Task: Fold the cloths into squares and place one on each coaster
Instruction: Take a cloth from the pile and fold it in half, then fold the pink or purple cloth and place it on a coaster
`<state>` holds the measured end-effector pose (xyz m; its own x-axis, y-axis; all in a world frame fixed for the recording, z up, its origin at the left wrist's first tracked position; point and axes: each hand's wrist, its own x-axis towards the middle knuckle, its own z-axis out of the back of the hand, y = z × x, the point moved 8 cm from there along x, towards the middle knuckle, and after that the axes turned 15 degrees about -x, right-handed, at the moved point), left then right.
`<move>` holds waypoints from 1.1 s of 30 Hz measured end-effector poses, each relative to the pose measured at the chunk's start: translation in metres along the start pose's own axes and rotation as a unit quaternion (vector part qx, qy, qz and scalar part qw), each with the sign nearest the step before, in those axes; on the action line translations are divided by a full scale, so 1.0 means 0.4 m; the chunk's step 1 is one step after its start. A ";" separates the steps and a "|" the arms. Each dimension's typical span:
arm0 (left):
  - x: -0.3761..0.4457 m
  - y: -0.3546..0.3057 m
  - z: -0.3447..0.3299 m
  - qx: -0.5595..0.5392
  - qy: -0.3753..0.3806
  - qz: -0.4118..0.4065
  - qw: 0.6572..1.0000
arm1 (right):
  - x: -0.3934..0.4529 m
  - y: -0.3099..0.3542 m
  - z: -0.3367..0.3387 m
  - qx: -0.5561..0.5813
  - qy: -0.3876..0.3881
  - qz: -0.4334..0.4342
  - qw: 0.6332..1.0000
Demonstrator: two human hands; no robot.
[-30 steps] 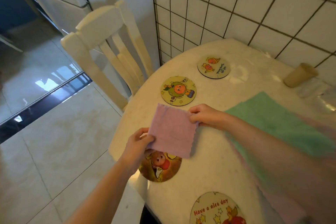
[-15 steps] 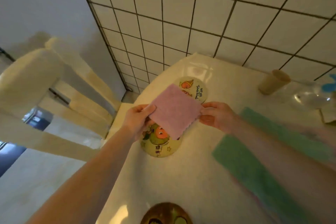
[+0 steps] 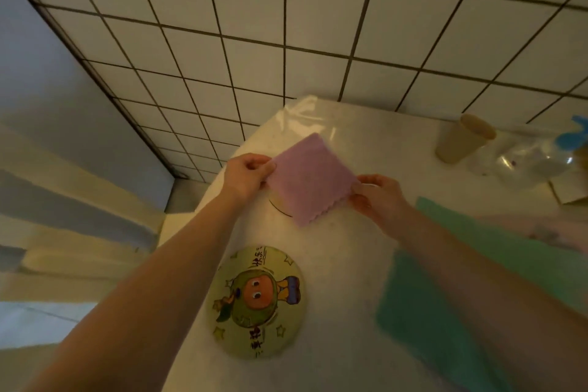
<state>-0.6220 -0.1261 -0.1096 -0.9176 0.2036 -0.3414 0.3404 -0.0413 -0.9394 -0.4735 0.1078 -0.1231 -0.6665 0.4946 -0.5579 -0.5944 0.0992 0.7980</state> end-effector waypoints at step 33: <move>-0.683 0.189 -0.420 0.408 0.242 -0.246 0.845 | -0.512 -0.326 0.440 -0.562 -0.087 0.345 0.747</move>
<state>-0.3111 -0.0204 -0.0822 -0.6491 0.7599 -0.0360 -0.4934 -0.4565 -0.7404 -0.1802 0.1456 -0.0729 -0.9780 0.2080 0.0134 -0.2044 -0.9698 0.1330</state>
